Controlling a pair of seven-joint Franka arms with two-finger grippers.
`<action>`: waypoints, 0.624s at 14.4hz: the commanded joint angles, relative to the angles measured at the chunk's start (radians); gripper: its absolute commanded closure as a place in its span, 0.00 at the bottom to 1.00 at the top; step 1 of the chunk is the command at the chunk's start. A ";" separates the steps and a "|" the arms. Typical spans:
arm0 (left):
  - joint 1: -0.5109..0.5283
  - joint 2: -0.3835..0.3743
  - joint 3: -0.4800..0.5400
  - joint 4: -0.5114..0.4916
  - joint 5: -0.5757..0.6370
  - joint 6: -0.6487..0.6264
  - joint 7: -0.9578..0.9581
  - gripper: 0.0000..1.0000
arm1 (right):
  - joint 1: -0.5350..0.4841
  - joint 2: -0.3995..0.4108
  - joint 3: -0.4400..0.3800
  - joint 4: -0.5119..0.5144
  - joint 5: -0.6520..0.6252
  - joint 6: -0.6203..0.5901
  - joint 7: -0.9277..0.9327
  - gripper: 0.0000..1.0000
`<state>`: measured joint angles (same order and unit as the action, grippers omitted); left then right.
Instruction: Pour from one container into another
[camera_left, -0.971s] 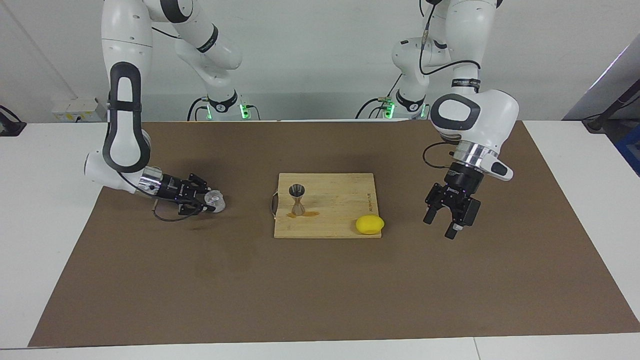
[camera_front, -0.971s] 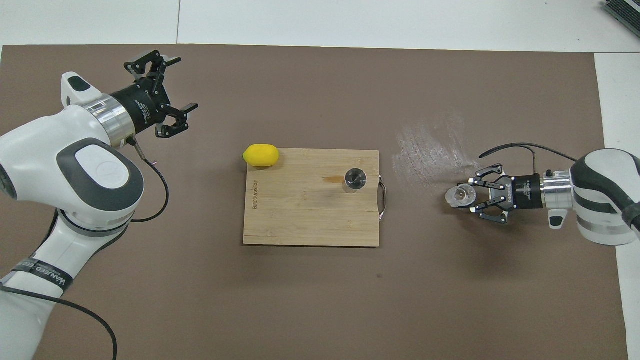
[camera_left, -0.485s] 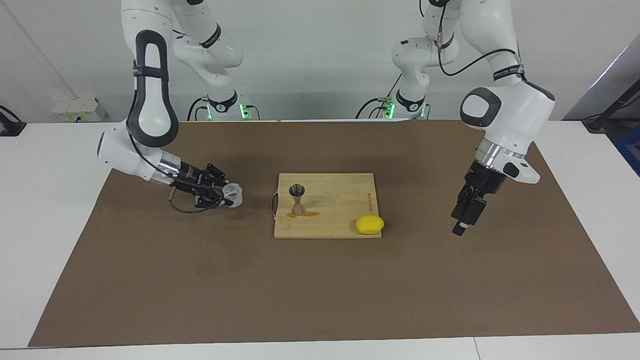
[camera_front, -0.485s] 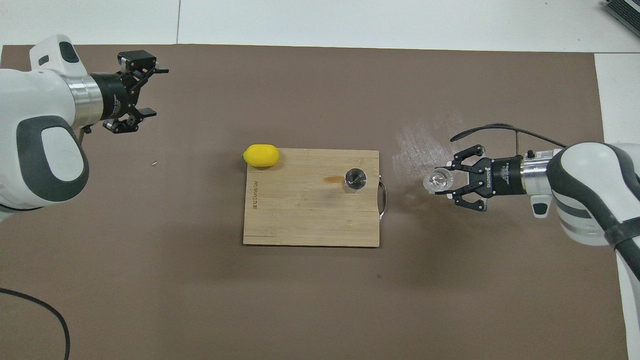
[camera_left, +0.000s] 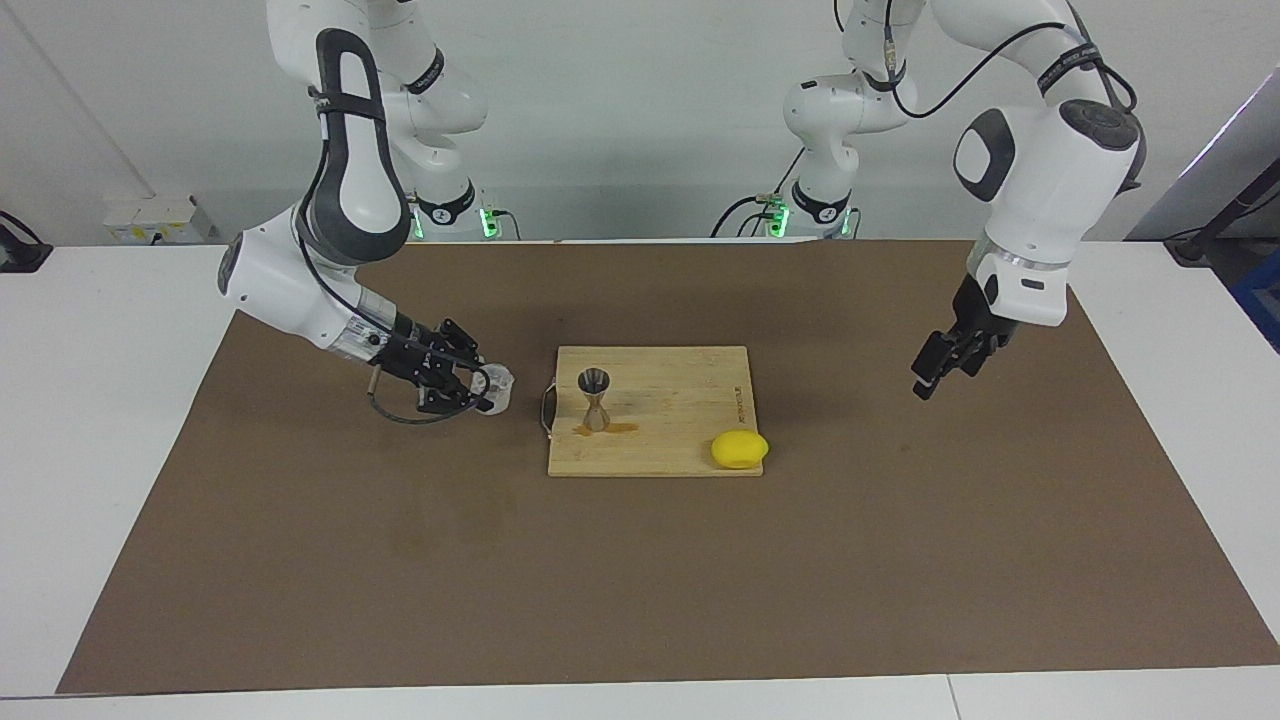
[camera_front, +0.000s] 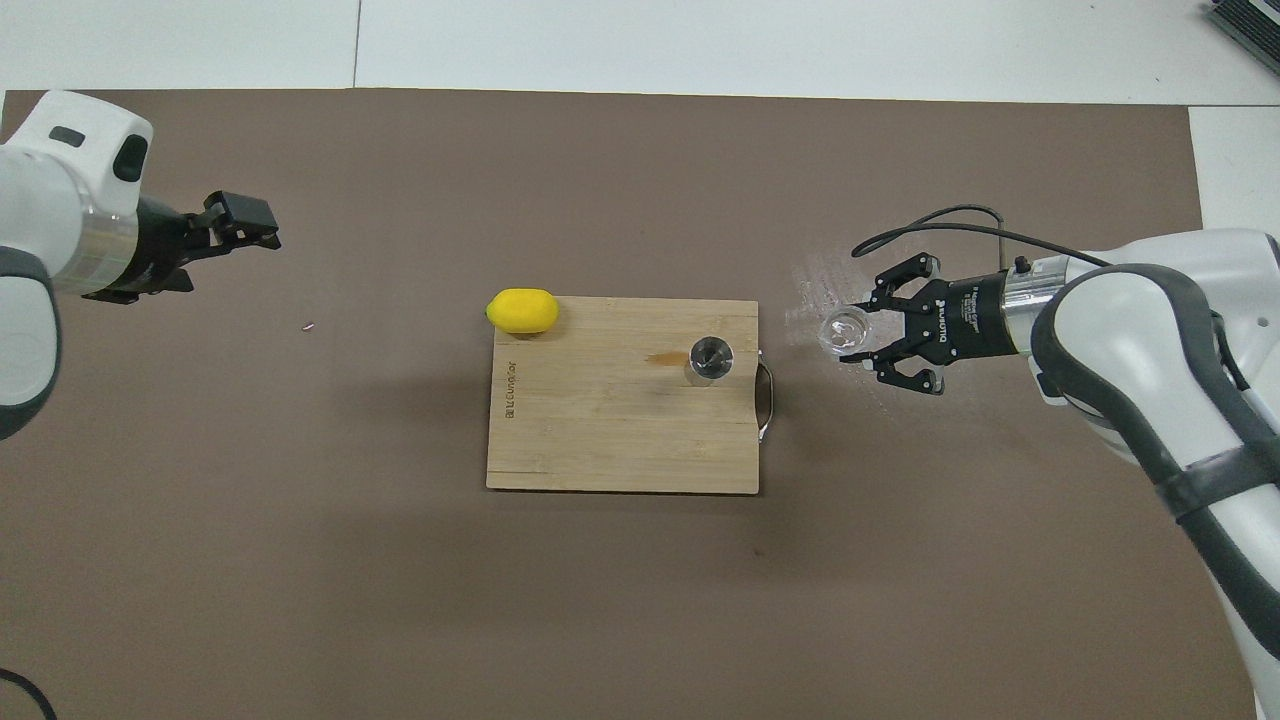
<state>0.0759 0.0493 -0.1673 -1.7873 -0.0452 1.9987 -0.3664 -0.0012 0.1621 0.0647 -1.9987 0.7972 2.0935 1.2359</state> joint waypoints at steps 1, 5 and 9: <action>0.027 -0.086 0.005 -0.006 0.022 -0.162 0.228 0.00 | 0.059 0.013 0.001 0.028 -0.062 0.066 0.092 1.00; 0.028 -0.131 0.037 0.025 0.033 -0.368 0.382 0.00 | 0.141 0.008 -0.003 0.034 -0.144 0.111 0.186 1.00; 0.027 -0.099 0.037 0.146 0.045 -0.486 0.386 0.00 | 0.158 0.007 -0.002 0.046 -0.173 0.118 0.215 1.00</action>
<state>0.0998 -0.0818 -0.1275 -1.7286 -0.0224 1.5910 0.0018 0.1548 0.1661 0.0650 -1.9693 0.6647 2.2042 1.4218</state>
